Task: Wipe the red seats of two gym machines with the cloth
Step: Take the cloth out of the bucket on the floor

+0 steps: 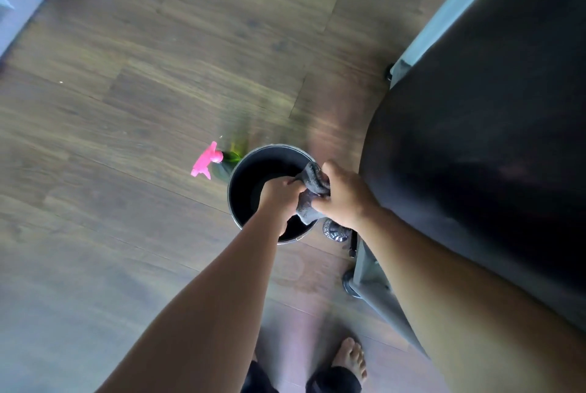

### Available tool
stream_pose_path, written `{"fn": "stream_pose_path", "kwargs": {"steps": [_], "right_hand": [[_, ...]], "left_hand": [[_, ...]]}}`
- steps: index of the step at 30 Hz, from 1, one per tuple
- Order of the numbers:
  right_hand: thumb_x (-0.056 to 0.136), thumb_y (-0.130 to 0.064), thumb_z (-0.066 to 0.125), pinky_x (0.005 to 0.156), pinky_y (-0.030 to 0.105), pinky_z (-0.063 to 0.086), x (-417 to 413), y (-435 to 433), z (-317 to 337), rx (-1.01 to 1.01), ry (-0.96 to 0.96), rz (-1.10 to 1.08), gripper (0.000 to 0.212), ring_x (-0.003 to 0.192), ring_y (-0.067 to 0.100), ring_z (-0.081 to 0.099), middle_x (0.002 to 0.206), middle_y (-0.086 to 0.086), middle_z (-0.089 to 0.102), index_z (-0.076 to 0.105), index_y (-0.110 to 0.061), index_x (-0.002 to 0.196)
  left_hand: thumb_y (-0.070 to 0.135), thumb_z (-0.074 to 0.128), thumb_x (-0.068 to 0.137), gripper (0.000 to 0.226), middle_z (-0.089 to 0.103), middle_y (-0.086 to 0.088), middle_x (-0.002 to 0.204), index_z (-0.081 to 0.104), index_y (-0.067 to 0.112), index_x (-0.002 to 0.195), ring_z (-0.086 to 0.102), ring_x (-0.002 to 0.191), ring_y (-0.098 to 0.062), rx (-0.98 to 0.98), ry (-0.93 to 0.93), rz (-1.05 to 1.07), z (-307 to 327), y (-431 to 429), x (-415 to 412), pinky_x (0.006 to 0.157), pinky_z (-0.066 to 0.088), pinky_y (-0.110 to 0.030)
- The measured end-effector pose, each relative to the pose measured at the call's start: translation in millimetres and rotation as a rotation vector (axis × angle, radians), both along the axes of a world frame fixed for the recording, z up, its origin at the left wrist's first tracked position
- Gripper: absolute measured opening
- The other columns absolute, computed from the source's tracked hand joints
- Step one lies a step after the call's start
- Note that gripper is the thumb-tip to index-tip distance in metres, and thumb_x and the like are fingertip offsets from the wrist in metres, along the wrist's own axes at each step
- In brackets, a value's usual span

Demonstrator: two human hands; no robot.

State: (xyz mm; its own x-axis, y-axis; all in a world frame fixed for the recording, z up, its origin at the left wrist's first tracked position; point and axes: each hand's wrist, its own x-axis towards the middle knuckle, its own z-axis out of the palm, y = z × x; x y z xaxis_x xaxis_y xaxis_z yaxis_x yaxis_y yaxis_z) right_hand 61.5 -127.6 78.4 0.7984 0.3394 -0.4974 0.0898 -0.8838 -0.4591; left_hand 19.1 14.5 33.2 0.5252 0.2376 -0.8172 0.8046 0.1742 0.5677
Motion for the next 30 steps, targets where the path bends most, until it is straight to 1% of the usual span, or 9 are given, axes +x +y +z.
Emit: {"fn": "stream_pose_path", "kwargs": {"steps": [3,5,7,9,11,15,17,23,30], "right_hand": [[0.079,-0.043,0.076,0.067,0.026,0.04,-24,2,46,0.084,-0.002,-0.008,0.065,0.09,0.032,0.067,0.11,-0.001,0.068,0.042,-0.027,0.133],[0.077,-0.05,0.077,0.077,0.027,0.048,-34,4,81,0.081,-0.003,0.02,0.096,0.106,0.03,0.068,0.141,-0.006,0.06,0.023,-0.037,0.155],[0.071,-0.06,0.077,0.093,0.034,0.054,-40,8,119,0.058,0.013,0.033,0.112,0.121,0.028,0.063,0.155,-0.009,0.046,0.006,-0.048,0.157],[0.068,-0.066,0.075,0.097,0.039,0.054,-46,10,160,0.038,0.001,0.039,0.108,0.124,0.028,0.061,0.153,-0.007,0.044,0.012,-0.051,0.154],[0.073,-0.058,0.076,0.092,0.034,0.054,-52,12,204,0.017,-0.075,0.054,0.089,0.119,0.027,0.063,0.145,-0.005,0.052,0.031,-0.044,0.149],[0.079,-0.044,0.076,0.073,0.029,0.049,-76,5,288,0.051,-0.196,0.041,0.053,0.098,0.027,0.067,0.114,-0.002,0.069,0.055,-0.032,0.126],[0.077,-0.042,0.076,0.073,0.032,0.053,-93,-4,319,0.108,-0.218,0.008,0.046,0.092,0.028,0.068,0.104,0.0,0.071,0.058,-0.031,0.119],[0.08,-0.03,0.078,0.074,0.028,0.042,-168,-39,406,0.218,-0.335,-0.085,0.042,0.099,0.025,0.066,0.109,0.002,0.072,0.065,-0.024,0.12],[0.08,-0.041,0.079,0.082,0.035,0.055,-269,-76,466,0.218,-0.446,-0.252,0.055,0.101,0.028,0.069,0.111,0.001,0.074,0.058,-0.029,0.129]], "left_hand": [[0.023,0.08,0.078,0.007,0.079,-0.012,0.087,0.082,0.021,0.073,0.076,0.09,-0.033,-0.094,0.042,0.156,61,6,-3,0.094,0.06,-0.051],[0.012,0.077,0.086,0.014,0.077,-0.012,0.085,0.08,0.013,0.073,0.072,0.083,-0.029,-0.168,0.085,0.234,111,8,-10,0.092,0.06,-0.046],[0.008,0.072,0.087,0.007,0.076,-0.017,0.09,0.075,0.009,0.08,0.072,0.085,-0.031,-0.184,0.107,0.228,154,8,-19,0.093,0.061,-0.05],[0.01,0.07,0.086,0.006,0.078,-0.018,0.099,0.074,0.007,0.089,0.075,0.094,-0.033,-0.18,0.119,0.201,197,7,-26,0.09,0.062,-0.052],[0.016,0.069,0.088,0.011,0.08,-0.01,0.104,0.075,0.01,0.095,0.075,0.097,-0.025,-0.124,0.136,0.114,244,10,-30,0.08,0.063,-0.041],[0.022,0.062,0.098,0.018,0.075,-0.001,0.105,0.07,0.01,0.109,0.068,0.103,-0.016,0.006,0.1,-0.203,338,10,-58,0.096,0.055,-0.037],[0.016,0.06,0.098,0.017,0.072,-0.004,0.111,0.069,0.017,0.112,0.065,0.106,-0.018,0.104,-0.035,-0.366,373,13,-82,0.092,0.053,-0.035],[0.048,0.062,0.072,0.048,0.075,0.012,0.117,0.073,0.036,0.117,0.066,0.116,-0.011,0.573,-0.202,-0.822,462,9,-159,0.111,0.045,-0.036],[0.032,0.066,0.089,0.039,0.07,0.004,0.127,0.068,0.027,0.127,0.062,0.122,-0.023,0.886,-0.391,-1.181,510,-21,-221,0.099,0.05,-0.034]]}}
